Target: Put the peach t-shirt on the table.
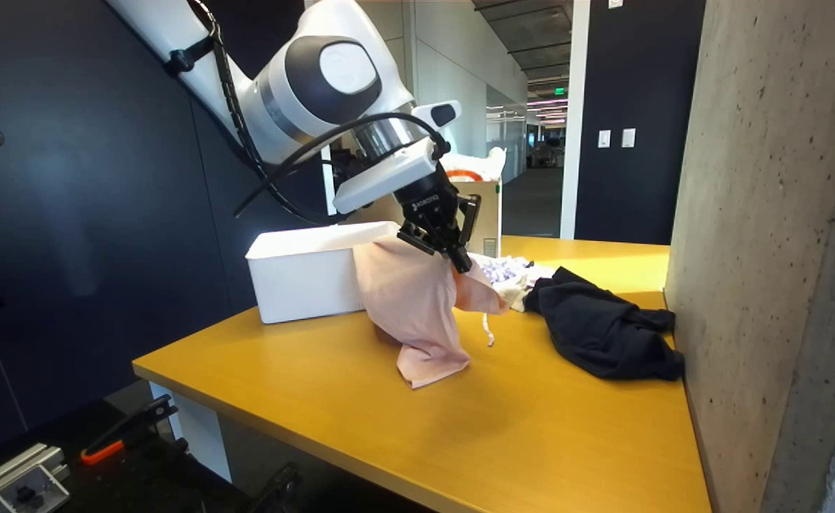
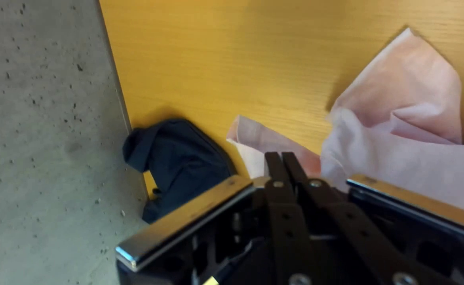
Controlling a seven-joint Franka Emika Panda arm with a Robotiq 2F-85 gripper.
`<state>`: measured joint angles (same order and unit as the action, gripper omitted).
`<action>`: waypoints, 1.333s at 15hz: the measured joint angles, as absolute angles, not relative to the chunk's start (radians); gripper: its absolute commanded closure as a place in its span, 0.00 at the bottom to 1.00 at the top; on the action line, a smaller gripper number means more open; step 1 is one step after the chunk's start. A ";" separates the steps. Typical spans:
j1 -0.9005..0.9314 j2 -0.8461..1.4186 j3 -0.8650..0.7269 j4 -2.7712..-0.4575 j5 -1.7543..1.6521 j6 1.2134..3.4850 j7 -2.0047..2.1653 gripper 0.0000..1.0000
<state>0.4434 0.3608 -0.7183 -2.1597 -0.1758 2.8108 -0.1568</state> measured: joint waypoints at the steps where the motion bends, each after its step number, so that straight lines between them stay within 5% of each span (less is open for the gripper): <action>1: 0.390 0.360 -0.688 -2.163 -0.194 2.806 -0.132 0.99; 6: 0.164 0.355 -0.542 -2.178 -0.242 2.805 -0.094 0.99; 7: 0.135 0.355 -0.514 -2.176 -0.248 2.805 -0.089 0.71; 8: 0.111 0.355 -0.489 -2.173 -0.252 2.805 -0.085 0.71; 17: -0.033 0.359 -0.174 -2.089 -0.184 2.799 -0.194 0.06; 20: -0.129 0.404 0.020 -2.023 -0.014 2.749 -0.382 0.00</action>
